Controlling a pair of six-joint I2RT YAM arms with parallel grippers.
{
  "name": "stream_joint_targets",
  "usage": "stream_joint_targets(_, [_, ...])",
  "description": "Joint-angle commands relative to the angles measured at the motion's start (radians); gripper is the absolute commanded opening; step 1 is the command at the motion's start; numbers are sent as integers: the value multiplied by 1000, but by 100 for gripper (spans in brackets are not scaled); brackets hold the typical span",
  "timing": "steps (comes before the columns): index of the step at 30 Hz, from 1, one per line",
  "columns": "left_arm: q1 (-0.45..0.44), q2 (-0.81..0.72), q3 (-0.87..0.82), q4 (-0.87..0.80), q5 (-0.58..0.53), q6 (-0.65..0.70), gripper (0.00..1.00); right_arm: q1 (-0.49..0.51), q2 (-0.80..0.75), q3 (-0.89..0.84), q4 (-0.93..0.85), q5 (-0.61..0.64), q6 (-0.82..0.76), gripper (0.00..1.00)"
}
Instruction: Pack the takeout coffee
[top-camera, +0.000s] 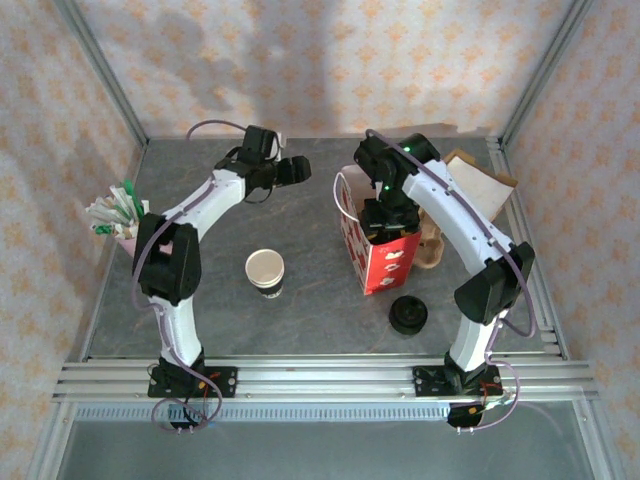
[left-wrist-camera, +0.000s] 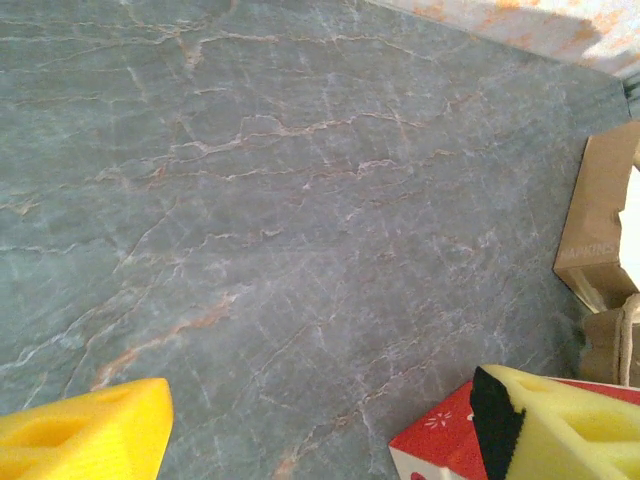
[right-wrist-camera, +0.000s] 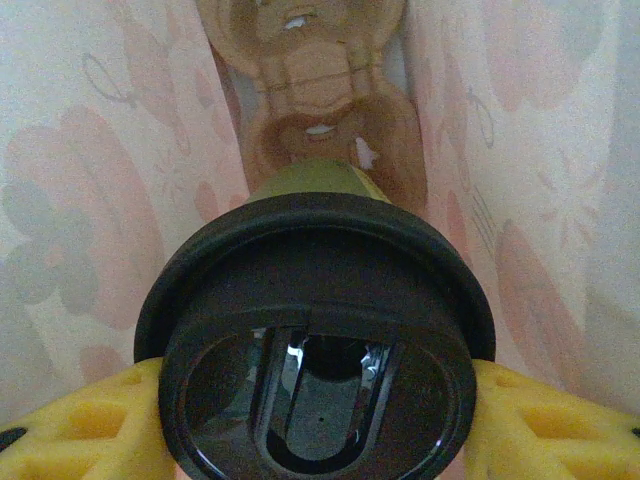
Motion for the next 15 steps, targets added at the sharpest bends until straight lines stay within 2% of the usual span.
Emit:
stream_joint_targets(1, [-18, -78, -77, 44, -56, -28, 79, -6, 16, 6, -156, 23, -26, 55])
stream_joint_targets(8, [-84, -194, -209, 58, -123, -34, 78, -11, 6, -3, -155, 57, -20, 55])
stream_joint_targets(15, [-176, -216, -228, 38, -145, -30, 78, -11, 26, -7, -155, 66, -26, 55])
